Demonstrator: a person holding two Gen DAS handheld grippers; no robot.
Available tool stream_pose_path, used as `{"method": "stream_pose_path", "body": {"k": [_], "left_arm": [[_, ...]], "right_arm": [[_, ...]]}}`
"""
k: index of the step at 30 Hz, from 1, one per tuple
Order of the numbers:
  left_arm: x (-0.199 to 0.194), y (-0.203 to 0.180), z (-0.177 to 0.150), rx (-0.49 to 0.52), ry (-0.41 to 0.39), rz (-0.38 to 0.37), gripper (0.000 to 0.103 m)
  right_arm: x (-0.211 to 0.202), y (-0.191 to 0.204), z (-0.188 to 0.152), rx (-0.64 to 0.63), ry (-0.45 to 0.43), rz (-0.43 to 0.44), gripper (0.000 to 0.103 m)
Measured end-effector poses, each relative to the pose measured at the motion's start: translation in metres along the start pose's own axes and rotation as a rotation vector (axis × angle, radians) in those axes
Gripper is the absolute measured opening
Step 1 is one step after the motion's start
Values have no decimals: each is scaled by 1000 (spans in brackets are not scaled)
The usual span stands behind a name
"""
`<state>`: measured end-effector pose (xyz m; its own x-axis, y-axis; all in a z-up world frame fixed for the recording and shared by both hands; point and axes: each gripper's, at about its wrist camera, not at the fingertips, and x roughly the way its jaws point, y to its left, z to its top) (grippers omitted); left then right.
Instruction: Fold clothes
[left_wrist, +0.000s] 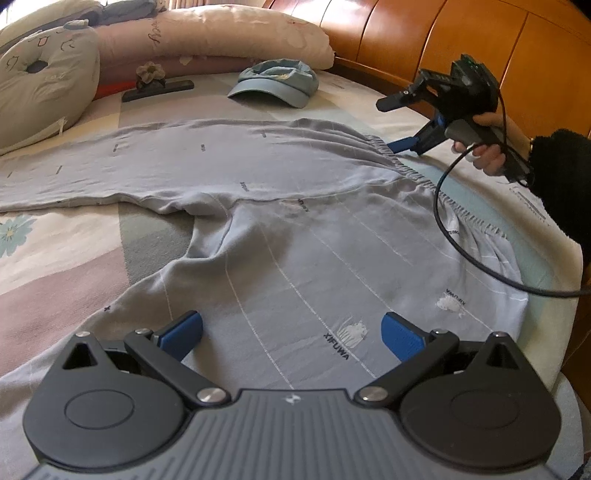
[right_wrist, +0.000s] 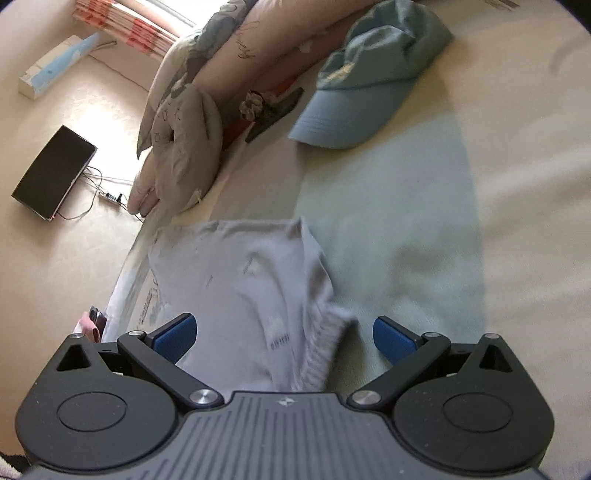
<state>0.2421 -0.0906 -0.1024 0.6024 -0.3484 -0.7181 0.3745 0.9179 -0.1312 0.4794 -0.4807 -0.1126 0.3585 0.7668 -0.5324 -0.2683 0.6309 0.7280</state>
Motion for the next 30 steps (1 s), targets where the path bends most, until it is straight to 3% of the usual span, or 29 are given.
{"method": "stream_pose_path", "body": {"k": [8,18,24,30], "left_arm": [[0,-2,0,-1,6,7,102],[1,-5,1,10,15,6,102],[-1,0,2,-1,16,-15,102],[0,-4,1,12,17,-6,102]], "right_arm": [[31,4,7,21,-48,76,103],[59,8,36,8,39,139,103],[55,16,29,-96,208,200,103],[69,9,46,-83,188,240,97]]}}
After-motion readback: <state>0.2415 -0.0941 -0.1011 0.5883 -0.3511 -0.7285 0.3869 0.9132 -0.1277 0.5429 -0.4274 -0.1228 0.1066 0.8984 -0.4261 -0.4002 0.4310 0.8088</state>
